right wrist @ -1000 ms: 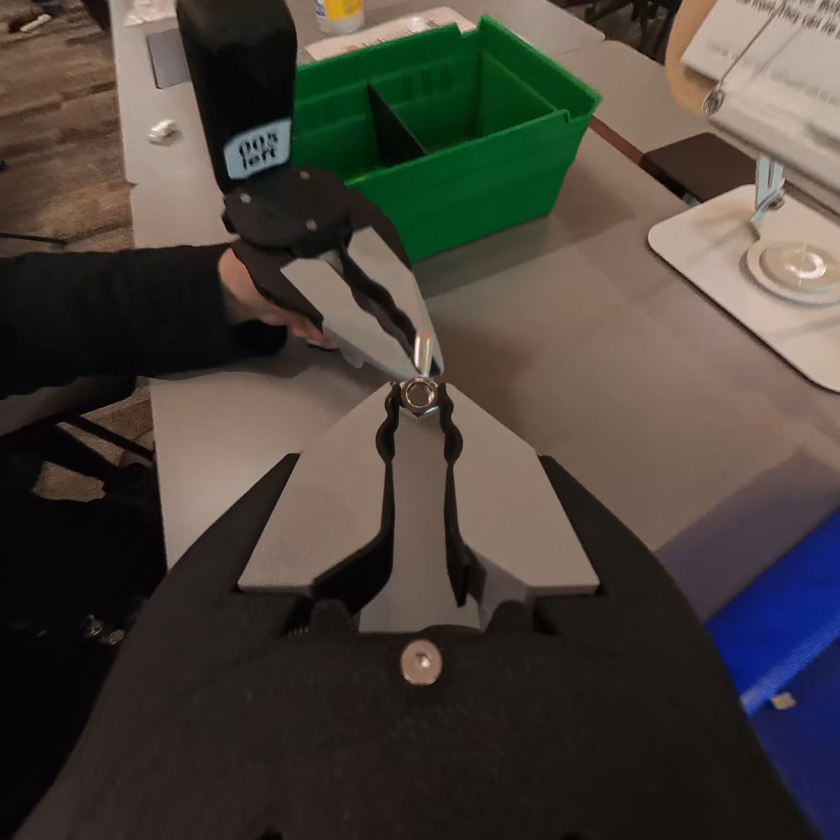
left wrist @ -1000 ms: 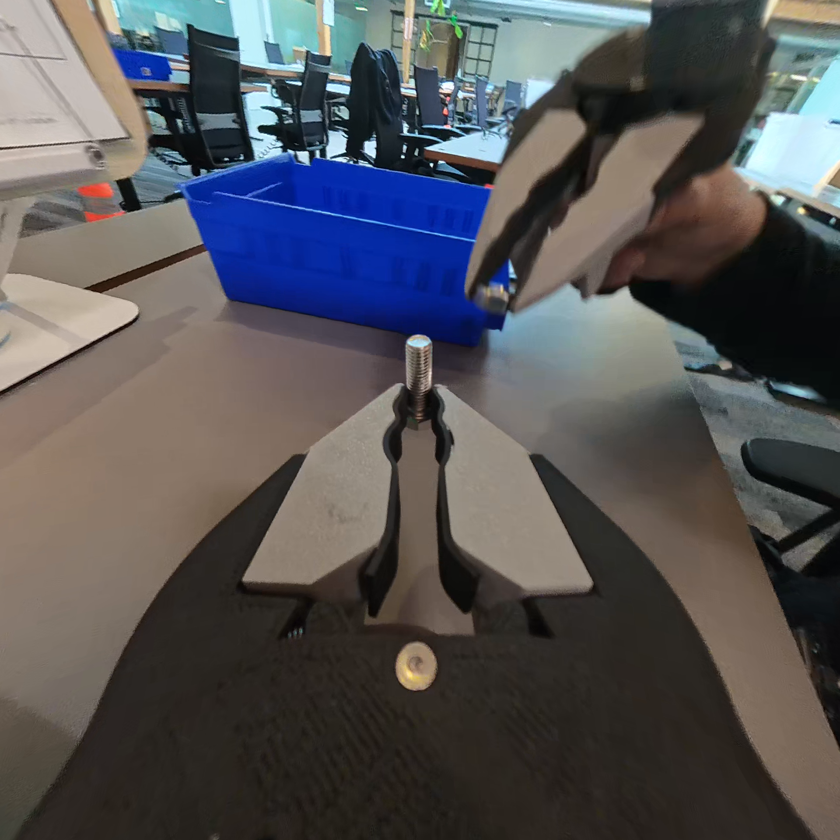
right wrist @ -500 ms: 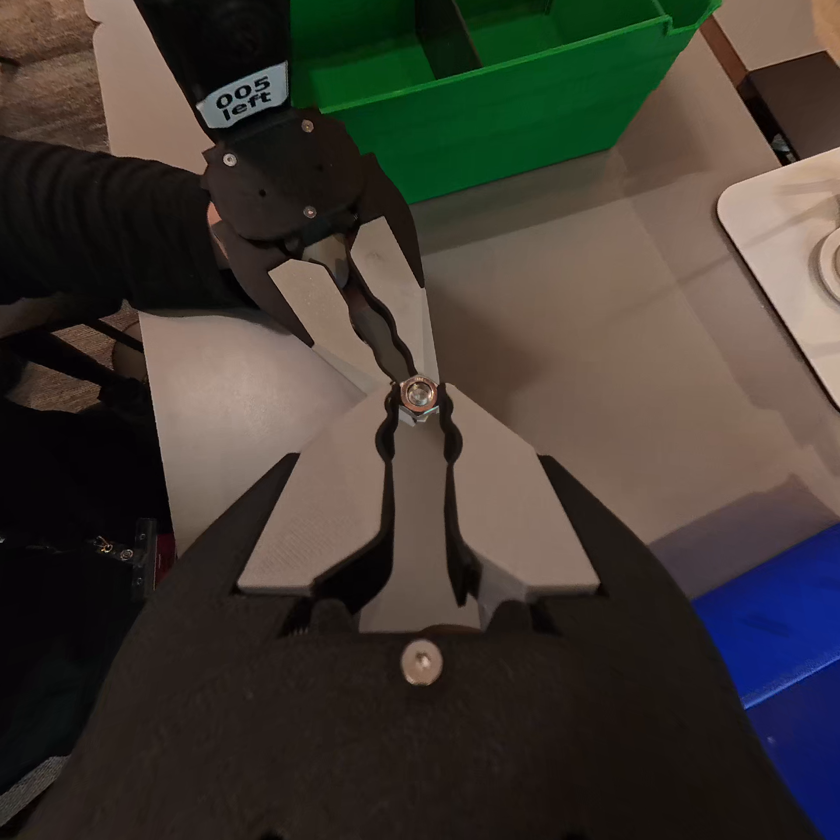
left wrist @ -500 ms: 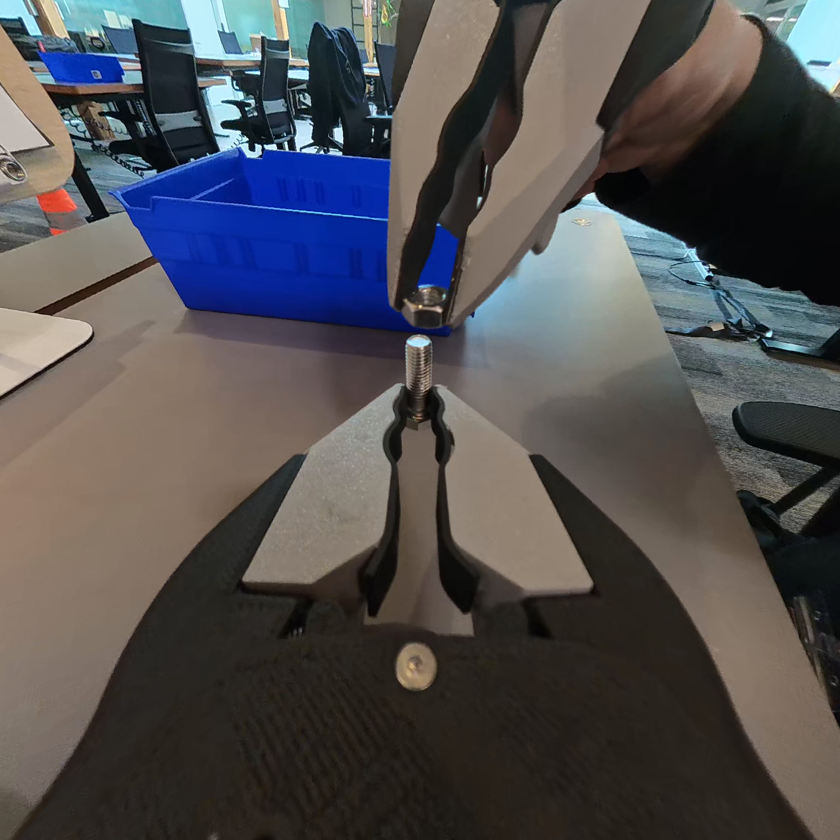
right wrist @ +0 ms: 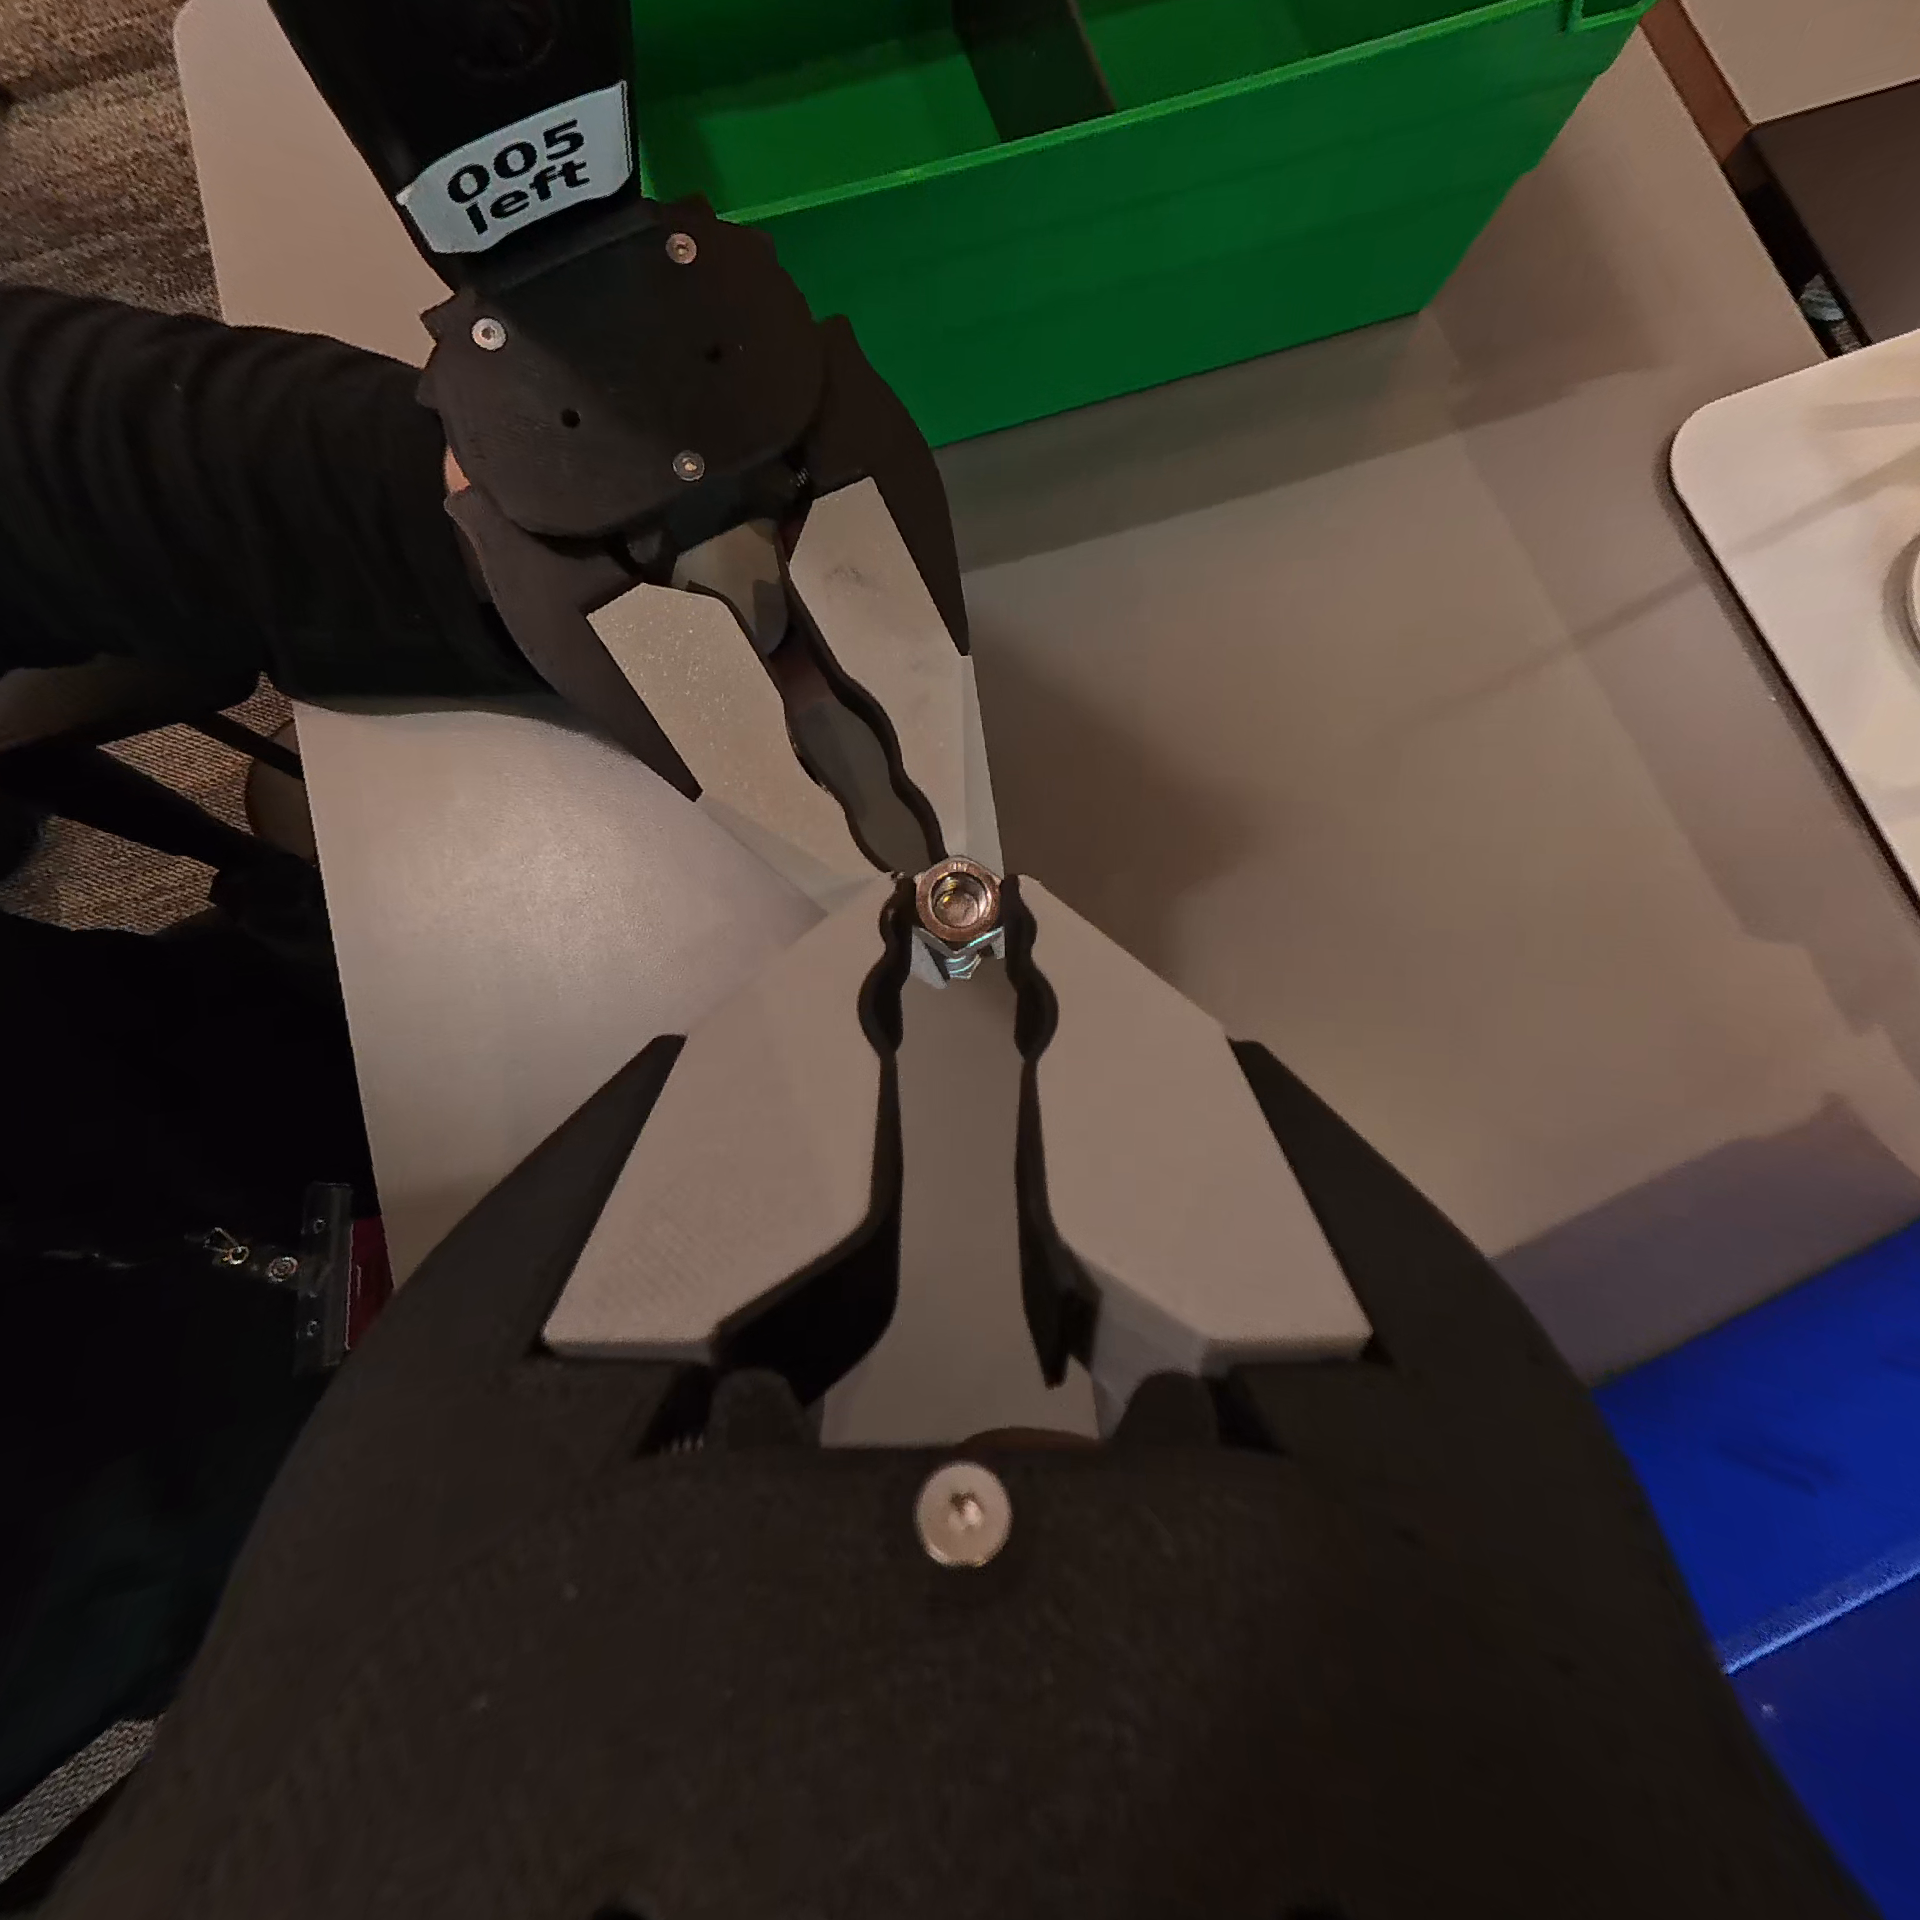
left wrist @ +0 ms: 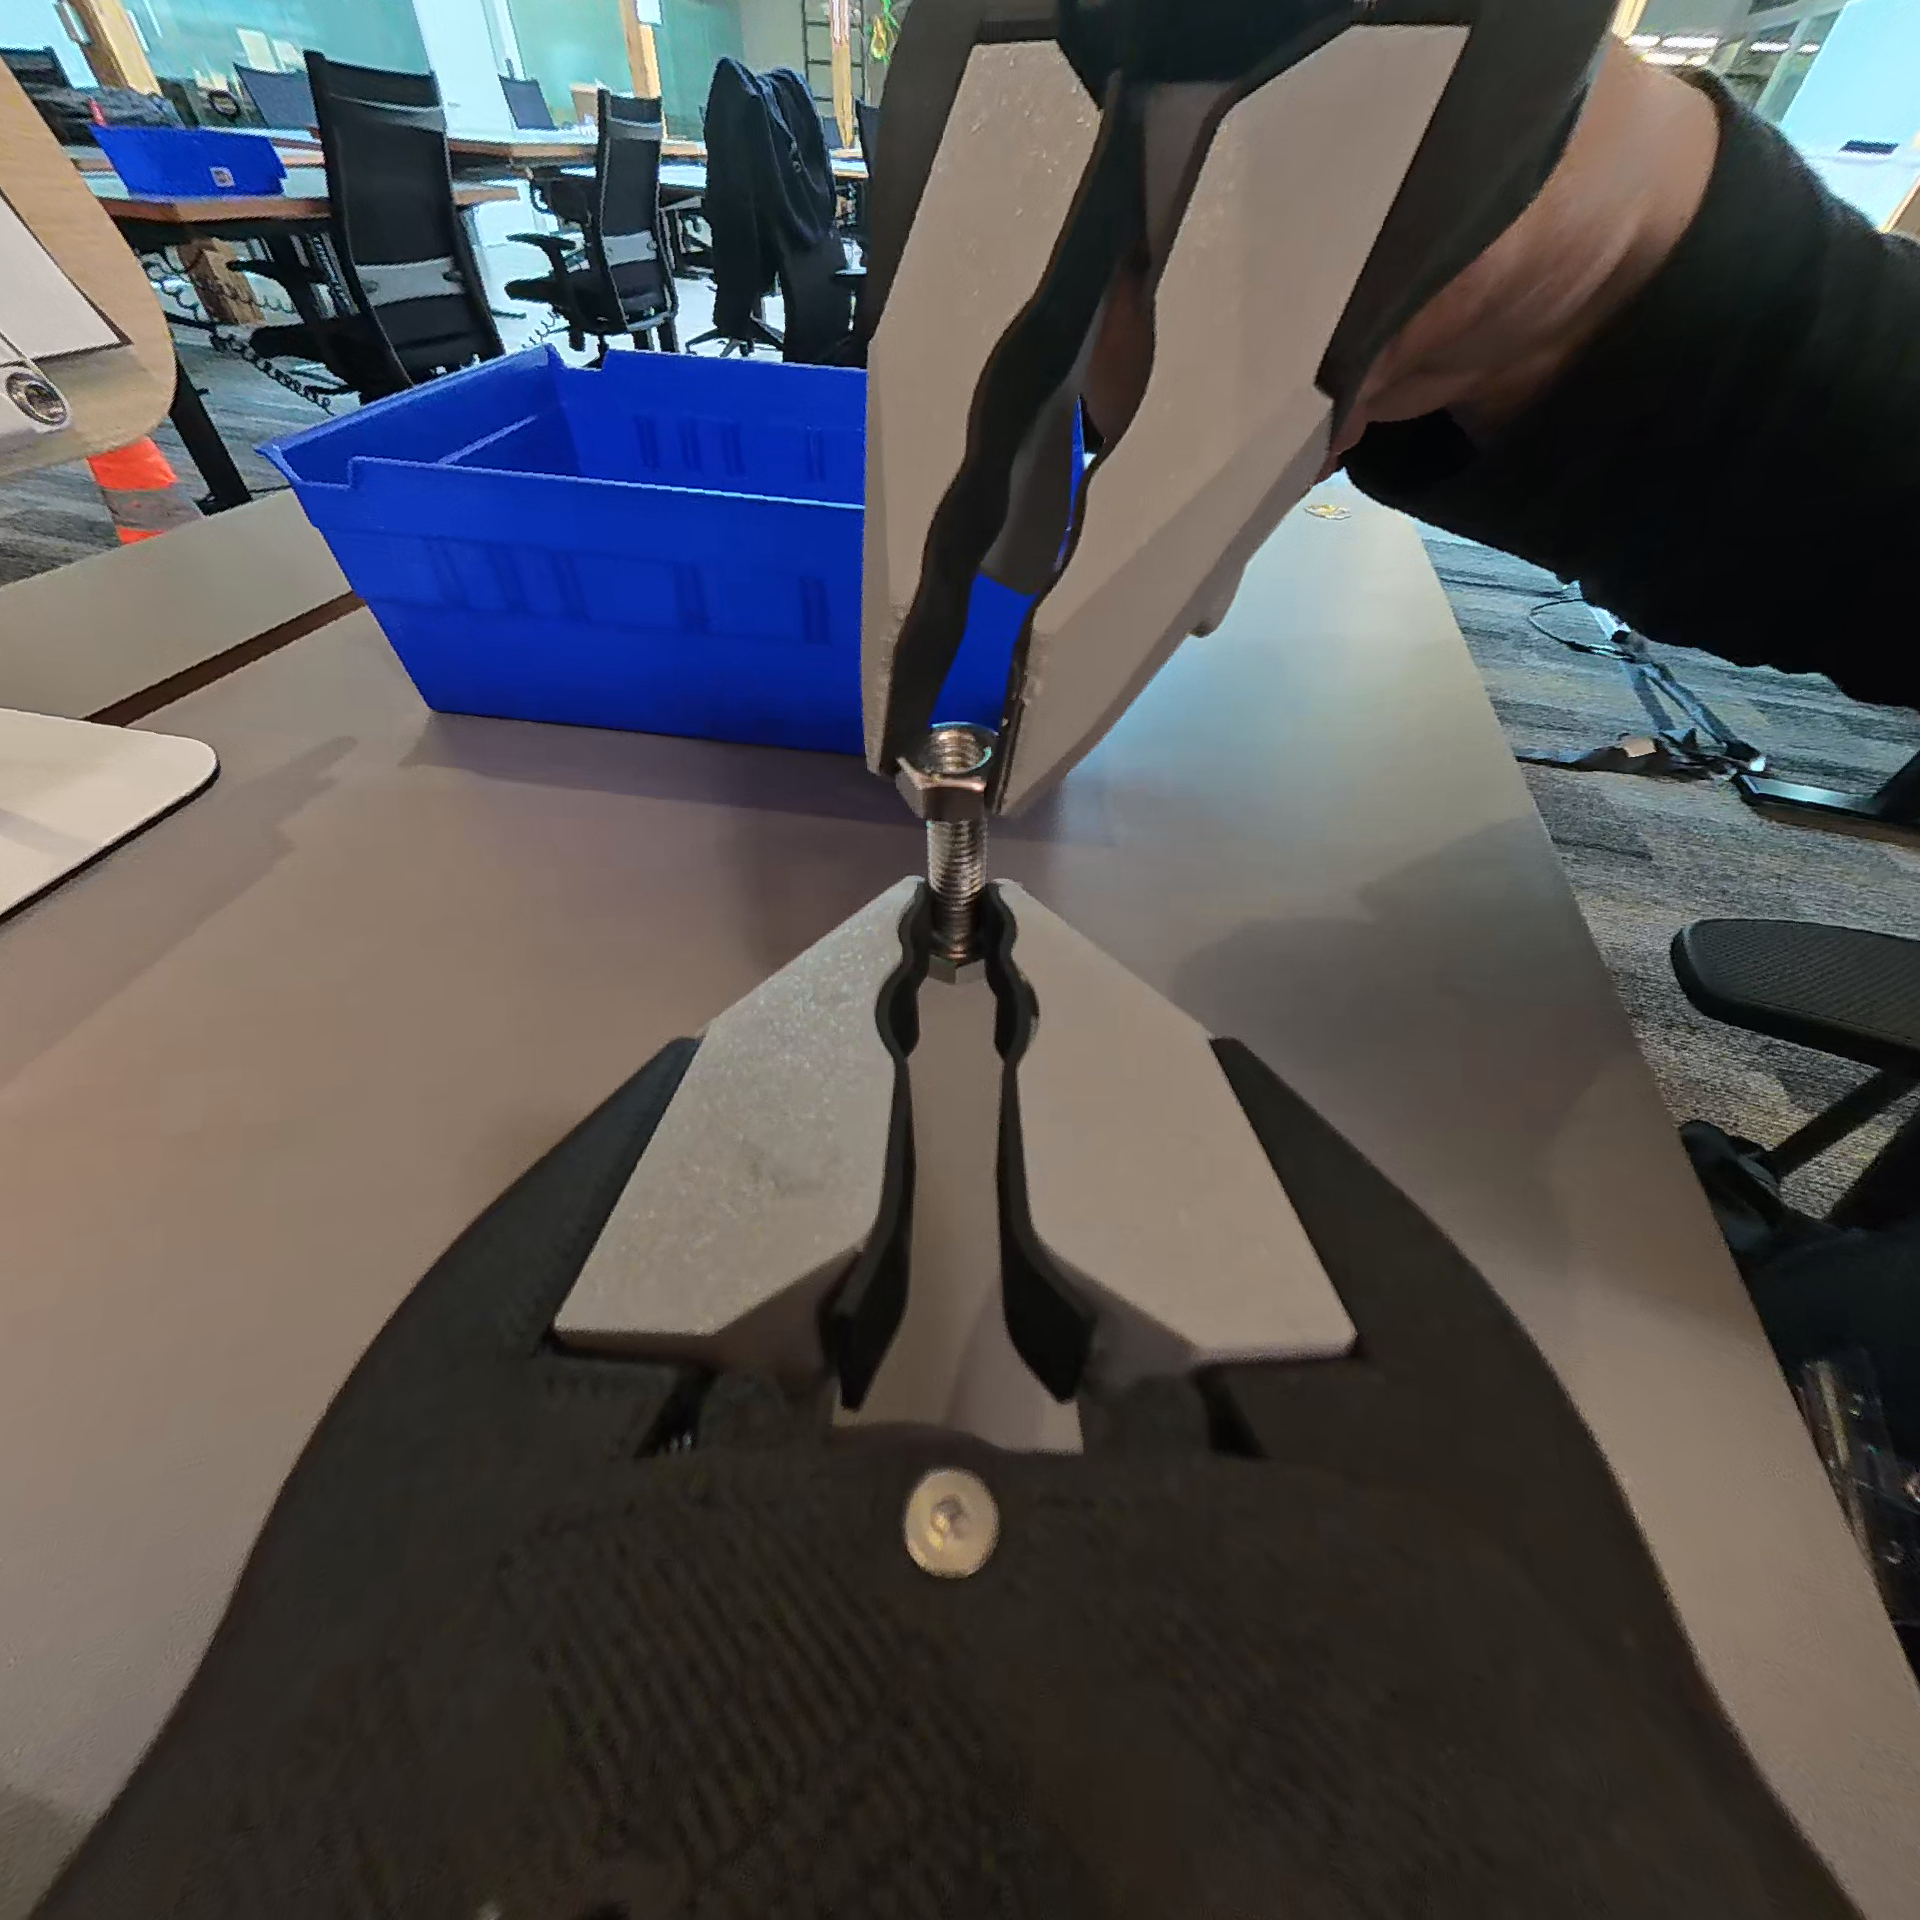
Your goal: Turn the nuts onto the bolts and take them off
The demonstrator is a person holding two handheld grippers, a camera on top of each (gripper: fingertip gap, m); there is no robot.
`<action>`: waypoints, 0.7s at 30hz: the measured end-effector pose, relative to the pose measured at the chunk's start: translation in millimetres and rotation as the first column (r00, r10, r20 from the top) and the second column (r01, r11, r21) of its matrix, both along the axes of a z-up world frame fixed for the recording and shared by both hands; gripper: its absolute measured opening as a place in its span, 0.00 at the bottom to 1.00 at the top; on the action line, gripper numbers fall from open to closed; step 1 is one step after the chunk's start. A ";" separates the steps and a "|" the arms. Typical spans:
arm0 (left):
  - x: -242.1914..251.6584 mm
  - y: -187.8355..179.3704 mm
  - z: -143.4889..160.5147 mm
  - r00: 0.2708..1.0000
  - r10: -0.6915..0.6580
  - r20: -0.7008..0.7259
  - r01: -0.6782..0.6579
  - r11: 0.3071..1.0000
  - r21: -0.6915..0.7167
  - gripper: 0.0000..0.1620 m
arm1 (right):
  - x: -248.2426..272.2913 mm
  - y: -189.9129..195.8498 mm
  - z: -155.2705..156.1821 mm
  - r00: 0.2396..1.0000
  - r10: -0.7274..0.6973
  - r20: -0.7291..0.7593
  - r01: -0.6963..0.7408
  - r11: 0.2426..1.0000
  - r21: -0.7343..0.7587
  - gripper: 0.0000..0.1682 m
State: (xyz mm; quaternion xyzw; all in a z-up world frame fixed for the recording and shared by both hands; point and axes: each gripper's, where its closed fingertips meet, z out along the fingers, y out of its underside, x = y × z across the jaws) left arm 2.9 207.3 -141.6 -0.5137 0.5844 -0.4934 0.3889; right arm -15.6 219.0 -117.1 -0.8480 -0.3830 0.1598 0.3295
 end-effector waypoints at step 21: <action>0.2 -1.9 1.5 1.000 -0.015 0.005 0.015 0.999 -0.050 0.04 | 1.2 -1.0 1.6 0.998 -0.010 -0.069 0.011 1.000 0.009 0.08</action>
